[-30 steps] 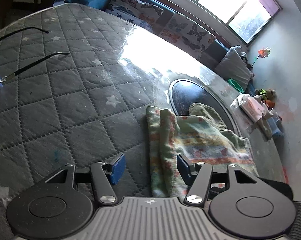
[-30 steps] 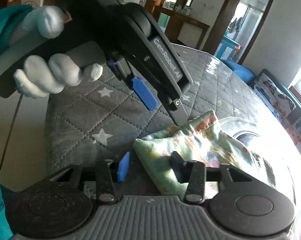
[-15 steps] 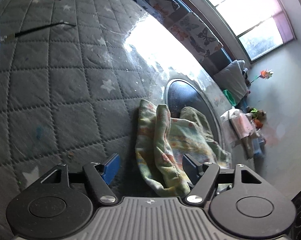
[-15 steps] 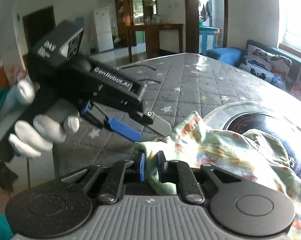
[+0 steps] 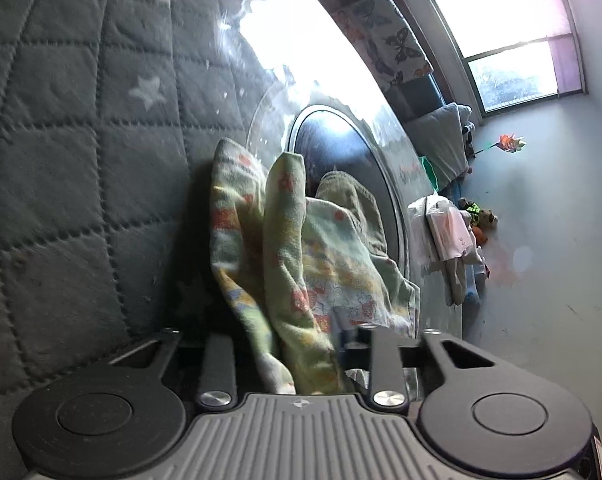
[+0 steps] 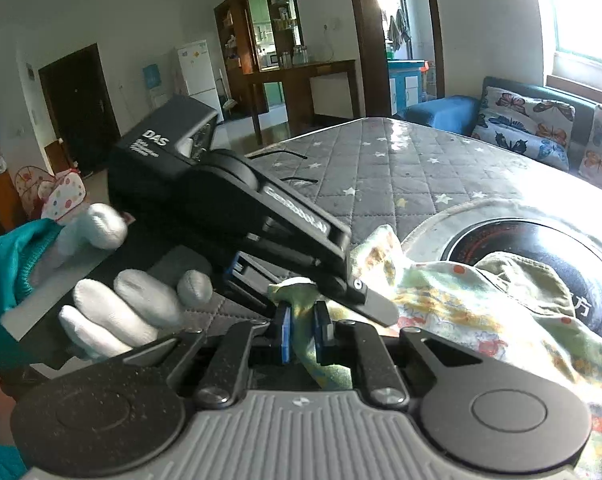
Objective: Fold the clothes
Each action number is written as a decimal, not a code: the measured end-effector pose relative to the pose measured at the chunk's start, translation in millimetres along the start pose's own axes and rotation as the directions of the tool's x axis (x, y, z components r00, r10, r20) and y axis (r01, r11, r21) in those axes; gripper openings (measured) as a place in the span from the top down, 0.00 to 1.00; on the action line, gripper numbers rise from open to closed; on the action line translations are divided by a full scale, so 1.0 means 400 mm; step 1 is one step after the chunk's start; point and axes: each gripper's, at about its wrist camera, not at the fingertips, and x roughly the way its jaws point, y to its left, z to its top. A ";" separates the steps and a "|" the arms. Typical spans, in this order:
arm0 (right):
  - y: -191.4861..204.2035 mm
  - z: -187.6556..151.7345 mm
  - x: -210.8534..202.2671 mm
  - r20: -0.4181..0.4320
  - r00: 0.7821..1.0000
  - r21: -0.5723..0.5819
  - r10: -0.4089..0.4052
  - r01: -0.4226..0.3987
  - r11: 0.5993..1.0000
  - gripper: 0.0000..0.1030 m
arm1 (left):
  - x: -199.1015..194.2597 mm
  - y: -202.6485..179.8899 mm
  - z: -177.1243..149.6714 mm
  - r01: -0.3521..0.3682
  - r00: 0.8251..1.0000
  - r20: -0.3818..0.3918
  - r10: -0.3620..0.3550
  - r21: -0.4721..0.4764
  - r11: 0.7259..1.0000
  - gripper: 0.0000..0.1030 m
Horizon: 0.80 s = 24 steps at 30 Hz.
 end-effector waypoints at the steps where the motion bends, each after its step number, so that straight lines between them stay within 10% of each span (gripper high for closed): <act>1: -0.002 -0.001 0.002 -0.005 1.000 0.002 0.003 -0.003 1.000 0.90 | 0.003 0.004 -0.001 -0.001 1.000 -0.003 0.001 -0.004 1.000 0.76; 13: -0.128 -0.033 -0.078 0.014 0.989 0.110 -0.145 0.143 0.984 0.62 | 0.001 0.011 -0.004 -0.016 1.000 0.008 0.016 0.023 1.000 0.83; 24: -0.411 -0.141 -0.189 -0.061 0.856 0.369 -0.513 0.497 0.785 0.49 | -0.005 -0.007 -0.010 -0.058 0.998 0.037 0.056 0.083 0.995 0.83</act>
